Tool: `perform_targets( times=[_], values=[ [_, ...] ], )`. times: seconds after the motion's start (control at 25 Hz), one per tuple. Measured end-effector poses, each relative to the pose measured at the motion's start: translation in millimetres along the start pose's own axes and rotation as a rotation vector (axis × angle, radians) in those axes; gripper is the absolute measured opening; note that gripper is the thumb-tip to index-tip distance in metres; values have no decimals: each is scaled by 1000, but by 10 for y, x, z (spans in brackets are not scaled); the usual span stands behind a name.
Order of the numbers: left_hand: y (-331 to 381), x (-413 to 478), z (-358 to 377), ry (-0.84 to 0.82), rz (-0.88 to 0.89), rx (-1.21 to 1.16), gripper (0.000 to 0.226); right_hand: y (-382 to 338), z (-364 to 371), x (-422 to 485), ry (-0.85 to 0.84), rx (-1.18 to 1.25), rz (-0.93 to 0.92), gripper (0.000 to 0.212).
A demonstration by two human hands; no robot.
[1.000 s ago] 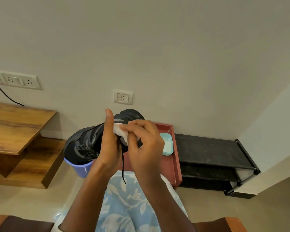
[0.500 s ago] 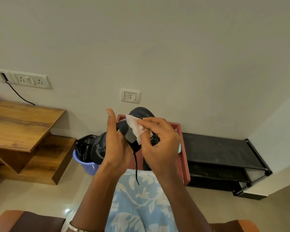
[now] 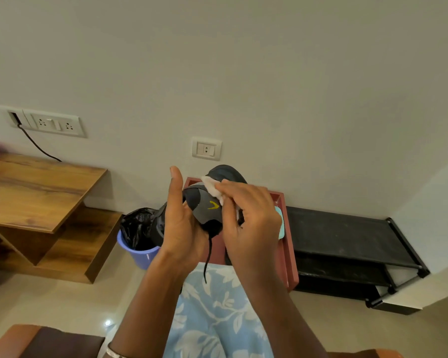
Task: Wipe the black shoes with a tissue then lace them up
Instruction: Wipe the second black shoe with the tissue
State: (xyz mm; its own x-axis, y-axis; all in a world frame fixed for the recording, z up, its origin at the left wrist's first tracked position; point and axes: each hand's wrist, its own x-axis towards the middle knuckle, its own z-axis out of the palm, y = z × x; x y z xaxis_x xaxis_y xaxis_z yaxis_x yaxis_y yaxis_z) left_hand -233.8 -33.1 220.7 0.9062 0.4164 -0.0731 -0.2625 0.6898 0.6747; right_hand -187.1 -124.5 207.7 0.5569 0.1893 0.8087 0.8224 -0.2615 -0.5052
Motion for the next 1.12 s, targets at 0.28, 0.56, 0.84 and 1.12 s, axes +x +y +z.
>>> perform_targets(
  times=[0.28,0.56,0.84,1.12],
  values=[
    [-17,-16,-6,58,-41,85,86,197,-3,-359,94,-64,-33,17],
    [-3,1,9,19,-10,170,83,8,-89,59,-117,-80,-4,25],
    [-92,-102,107,-34,-26,222,66,-48,-103,368,-512,-254,-34,27],
    [31,-89,70,-14,-67,239,84,115,-95,-379,10,-85,0,27]
  ],
)
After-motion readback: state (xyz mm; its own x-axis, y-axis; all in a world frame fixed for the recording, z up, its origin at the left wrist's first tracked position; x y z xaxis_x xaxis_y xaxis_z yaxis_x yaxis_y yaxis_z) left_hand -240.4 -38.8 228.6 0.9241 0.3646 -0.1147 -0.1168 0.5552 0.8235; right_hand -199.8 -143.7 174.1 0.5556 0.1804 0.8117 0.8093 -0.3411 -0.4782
